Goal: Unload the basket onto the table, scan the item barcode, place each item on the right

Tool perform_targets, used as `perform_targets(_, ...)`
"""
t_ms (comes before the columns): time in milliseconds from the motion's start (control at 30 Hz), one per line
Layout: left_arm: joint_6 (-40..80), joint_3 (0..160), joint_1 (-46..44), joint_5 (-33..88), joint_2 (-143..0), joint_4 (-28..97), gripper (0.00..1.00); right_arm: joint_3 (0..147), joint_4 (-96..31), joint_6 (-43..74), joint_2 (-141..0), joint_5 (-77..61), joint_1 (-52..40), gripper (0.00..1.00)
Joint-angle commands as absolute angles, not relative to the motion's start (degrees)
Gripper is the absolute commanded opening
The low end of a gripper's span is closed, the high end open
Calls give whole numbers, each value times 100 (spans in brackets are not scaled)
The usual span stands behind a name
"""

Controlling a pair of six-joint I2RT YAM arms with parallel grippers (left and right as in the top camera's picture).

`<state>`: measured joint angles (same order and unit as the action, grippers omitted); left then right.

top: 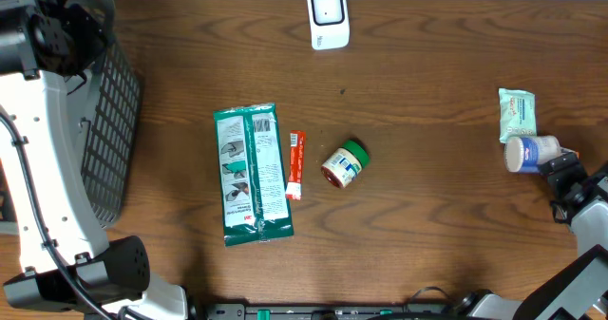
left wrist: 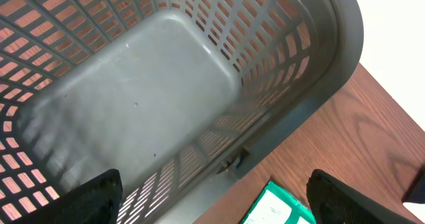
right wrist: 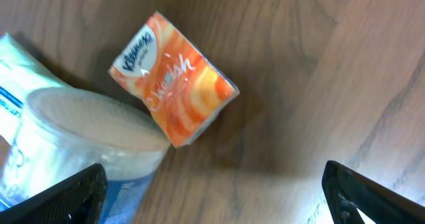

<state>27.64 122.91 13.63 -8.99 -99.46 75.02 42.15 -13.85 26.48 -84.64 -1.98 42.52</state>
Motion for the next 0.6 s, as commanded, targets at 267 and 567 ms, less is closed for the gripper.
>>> perform_targets(267, 2753, 12320, 1382, -972, -9900, 7522, 88, 4219, -1024, 2561, -8510, -244, 4309, 99)
perform_targets(567, 2753, 12320, 1380, -972, -9900, 7522, 88, 4219, -919, 2473, -8510, -248, 4309, 99)
